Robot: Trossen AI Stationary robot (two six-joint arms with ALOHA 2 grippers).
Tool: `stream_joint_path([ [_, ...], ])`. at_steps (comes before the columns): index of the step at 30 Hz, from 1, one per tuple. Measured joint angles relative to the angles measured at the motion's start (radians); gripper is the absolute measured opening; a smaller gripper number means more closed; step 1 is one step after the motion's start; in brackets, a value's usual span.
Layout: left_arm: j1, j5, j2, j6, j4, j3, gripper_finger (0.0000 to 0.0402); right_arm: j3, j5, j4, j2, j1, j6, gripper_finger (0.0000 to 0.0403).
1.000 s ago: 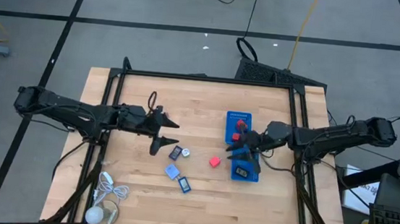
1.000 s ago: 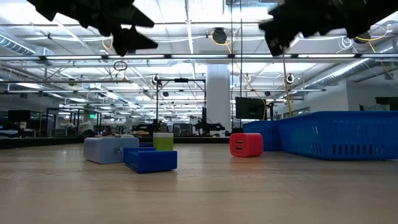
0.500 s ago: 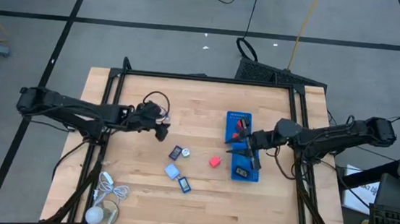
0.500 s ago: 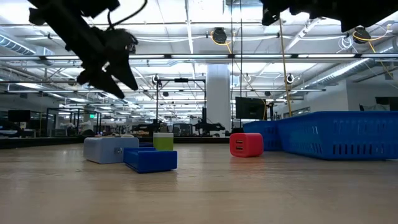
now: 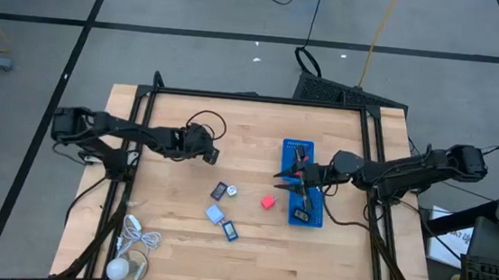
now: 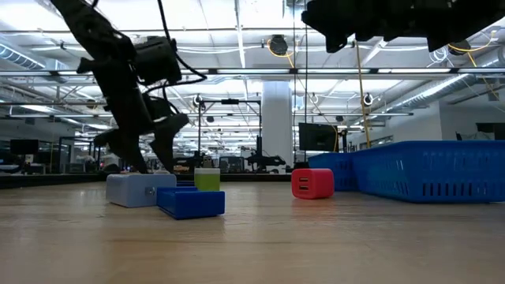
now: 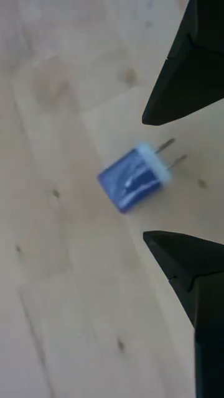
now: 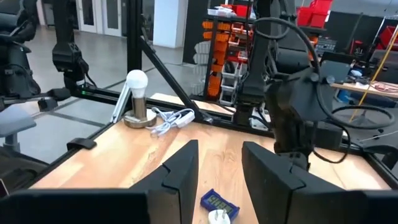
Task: Pick & Place Office items
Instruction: Put the purple charger adapter into the top blue bin
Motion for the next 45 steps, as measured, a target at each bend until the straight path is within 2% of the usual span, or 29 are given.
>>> stream_joint_path([
  [5, 0.019, 0.016, 0.061, 0.037, 0.078, 0.000, 0.0296, 0.000, 0.000, 0.010, 0.004, 0.000, 0.002, 0.0110],
  [10, 0.034, 0.167, 0.083, 0.001, 0.089, 0.001, 0.0296, 0.000, 0.000, 0.011, 0.004, 0.000, 0.030, 0.0109],
  [16, 0.007, 0.239, 0.081, 0.019, 0.177, 0.000, 0.0296, 0.000, 0.000, 0.014, 0.004, 0.000, 0.031, 0.0108],
  [21, 0.005, 0.314, 0.081, 0.066, 0.370, 0.000, 0.0296, 0.000, 0.000, 0.014, 0.004, 0.000, 0.024, 0.0105],
  [25, -0.006, 0.309, 0.081, 0.142, 0.555, 0.000, 0.0296, 0.000, 0.000, 0.014, 0.004, 0.000, 0.022, 0.0105],
  [28, -0.010, 0.304, 0.081, 0.212, 0.616, 0.000, 0.0296, 0.000, 0.000, 0.014, 0.004, 0.000, 0.029, 0.0105],
  [31, -0.004, 0.314, 0.081, 0.249, 0.605, 0.001, 0.0296, 0.000, 0.000, 0.013, 0.004, 0.000, 0.032, 0.0105],
  [33, 0.006, 0.314, 0.081, 0.199, 0.568, 0.002, 0.0296, 0.000, 0.000, 0.013, 0.004, 0.000, 0.032, 0.0105],
  [39, 0.026, 0.248, 0.081, 0.211, 0.406, 0.002, 0.0296, 0.000, 0.000, 0.013, 0.004, 0.000, 0.025, 0.0105],
  [45, 0.019, 0.204, 0.079, 0.236, 0.362, 0.003, 0.0296, 0.000, 0.000, 0.013, 0.004, 0.000, 0.023, 0.0105],
])
